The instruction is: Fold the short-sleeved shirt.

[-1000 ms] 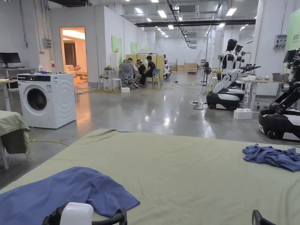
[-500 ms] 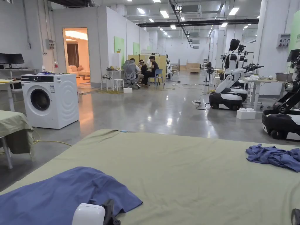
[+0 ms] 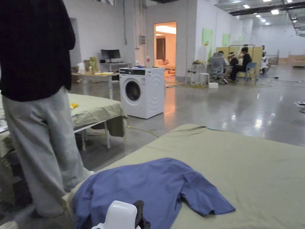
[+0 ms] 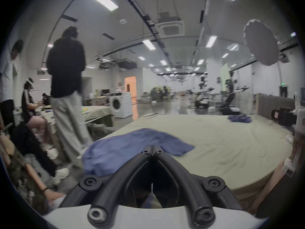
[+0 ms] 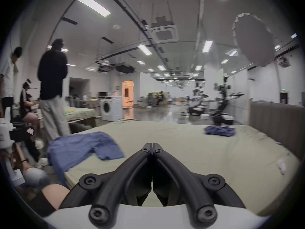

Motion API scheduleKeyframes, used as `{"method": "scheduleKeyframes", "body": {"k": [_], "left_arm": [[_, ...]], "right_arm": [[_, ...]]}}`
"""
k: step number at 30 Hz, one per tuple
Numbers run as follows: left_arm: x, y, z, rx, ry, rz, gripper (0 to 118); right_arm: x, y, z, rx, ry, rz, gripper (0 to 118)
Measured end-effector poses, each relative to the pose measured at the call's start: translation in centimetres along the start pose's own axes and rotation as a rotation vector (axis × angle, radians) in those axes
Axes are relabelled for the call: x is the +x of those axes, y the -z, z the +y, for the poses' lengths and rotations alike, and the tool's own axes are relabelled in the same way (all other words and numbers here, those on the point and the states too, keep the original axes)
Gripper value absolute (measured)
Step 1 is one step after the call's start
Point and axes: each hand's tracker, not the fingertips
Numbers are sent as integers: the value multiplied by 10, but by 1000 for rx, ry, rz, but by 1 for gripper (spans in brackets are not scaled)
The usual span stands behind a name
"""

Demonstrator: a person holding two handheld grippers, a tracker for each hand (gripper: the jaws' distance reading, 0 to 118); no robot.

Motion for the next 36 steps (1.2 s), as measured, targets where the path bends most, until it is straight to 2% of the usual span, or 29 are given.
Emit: {"method": "scheduleKeyframes", "body": {"k": [3,5,7,11,13,17,21,23,25,26,27,28,29,31,34,35,36], "left_arm": [[-30,-7,-16,-48,-60,83,0],[-40,-9,-26,-67,-65,117,0],[-40,-2,-34,-90,-46,128,0],[-24,48,-41,-181,-39,27,0],[-13,93,-38,-208,-10,-24,0],[18,218,-28,-265,6,-140,0],[59,367,-7,-380,64,-258,0],[74,439,4,-448,17,-264,0],[82,494,9,-487,-106,-240,0],[87,520,10,-555,-139,-235,8],[92,541,12,-611,-129,-214,52],[97,556,10,-624,-139,-200,109],[101,566,7,-701,-143,-221,118],[100,572,5,-667,-208,-338,118],[119,555,-10,-738,-62,-256,118],[124,553,-17,-764,26,-162,118],[123,565,-24,-776,70,-109,113]], "right_arm": [[-29,22,-3,-29,-31,156,2],[-37,32,-4,-50,-16,226,2],[-31,40,-6,-65,-15,219,2],[-7,61,-13,-142,-33,176,2],[3,75,-19,-151,-75,131,2],[28,103,-30,-194,-49,103,2],[41,123,-44,-210,-67,49,2],[48,126,-54,-222,-61,21,2],[57,130,-60,-264,-43,-3,2],[63,130,-61,-274,-28,-17,2],[69,128,-61,-272,-17,-32,2],[74,127,-60,-271,-10,-42,2],[80,125,-60,-274,-2,-52,2],[90,124,-61,-272,18,-85,2],[100,126,-63,-295,112,-98,2],[101,127,-63,-301,127,-94,2],[101,127,-63,-299,125,-99,2]]}}
